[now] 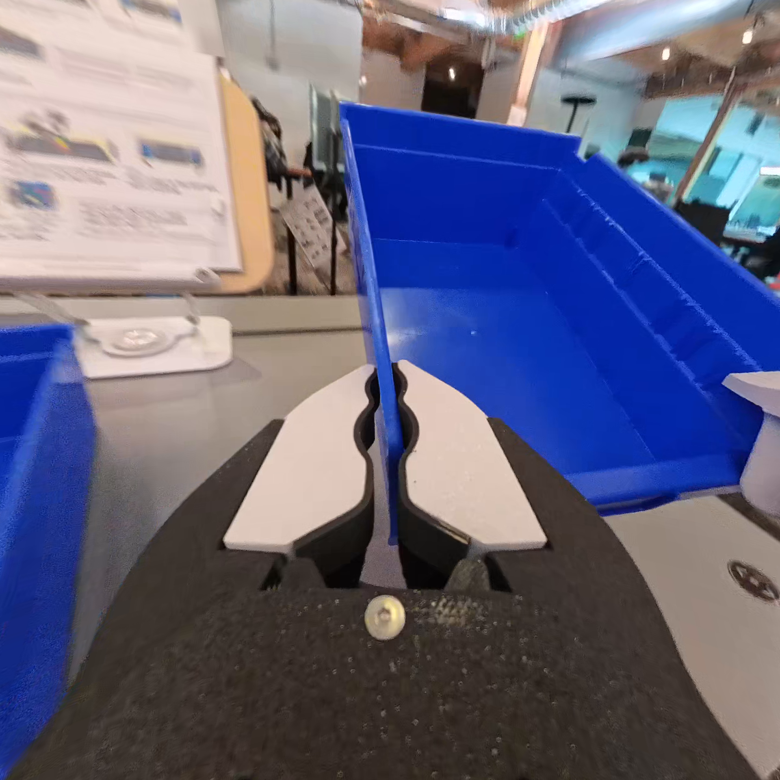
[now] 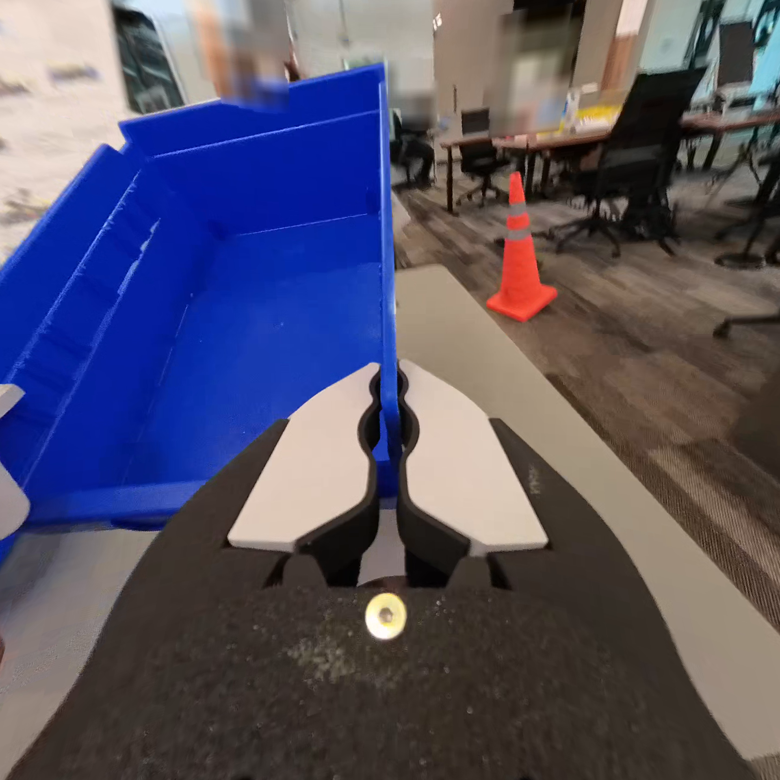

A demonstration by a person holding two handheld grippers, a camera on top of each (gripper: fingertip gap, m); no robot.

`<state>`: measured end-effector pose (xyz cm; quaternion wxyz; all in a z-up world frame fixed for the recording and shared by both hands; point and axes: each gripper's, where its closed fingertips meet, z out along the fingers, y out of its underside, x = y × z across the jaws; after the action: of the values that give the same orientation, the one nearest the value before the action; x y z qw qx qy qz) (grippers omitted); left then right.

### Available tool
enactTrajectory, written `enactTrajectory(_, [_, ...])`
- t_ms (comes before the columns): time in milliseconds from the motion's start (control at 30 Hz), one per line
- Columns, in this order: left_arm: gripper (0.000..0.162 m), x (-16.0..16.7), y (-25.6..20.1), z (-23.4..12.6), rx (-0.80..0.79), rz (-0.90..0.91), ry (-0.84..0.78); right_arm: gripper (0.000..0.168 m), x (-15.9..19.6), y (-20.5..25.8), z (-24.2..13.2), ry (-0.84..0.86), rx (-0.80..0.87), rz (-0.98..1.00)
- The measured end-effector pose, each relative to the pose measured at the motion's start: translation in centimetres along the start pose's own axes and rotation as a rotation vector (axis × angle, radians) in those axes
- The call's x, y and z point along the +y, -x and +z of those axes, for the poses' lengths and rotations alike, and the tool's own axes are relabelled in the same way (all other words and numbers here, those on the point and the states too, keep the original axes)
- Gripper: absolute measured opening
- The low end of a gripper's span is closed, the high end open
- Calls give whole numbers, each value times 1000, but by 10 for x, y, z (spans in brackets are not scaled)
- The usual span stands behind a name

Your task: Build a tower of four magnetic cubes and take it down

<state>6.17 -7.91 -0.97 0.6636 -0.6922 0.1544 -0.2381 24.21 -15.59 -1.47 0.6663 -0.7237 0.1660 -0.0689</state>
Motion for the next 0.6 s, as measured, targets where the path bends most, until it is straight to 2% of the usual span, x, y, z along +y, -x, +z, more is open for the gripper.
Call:
enactTrajectory(167, [5, 68, -37, 33, 31, 47, 176, 3, 67, -57, 23, 154, 40, 106])
enactTrajectory(300, [7, 105, -44, 48, 79, -1, 294, 4, 86, -71, 36, 233, 52, 150])
enactTrajectory(467, [12, 111, -48, 50, 84, 4, 313, 4, 98, -77, 49, 306, 22, 174])
enactTrajectory(600, [25, 121, -55, 45, 178, -27, 426, 5, 98, -79, 51, 296, -23, 219])
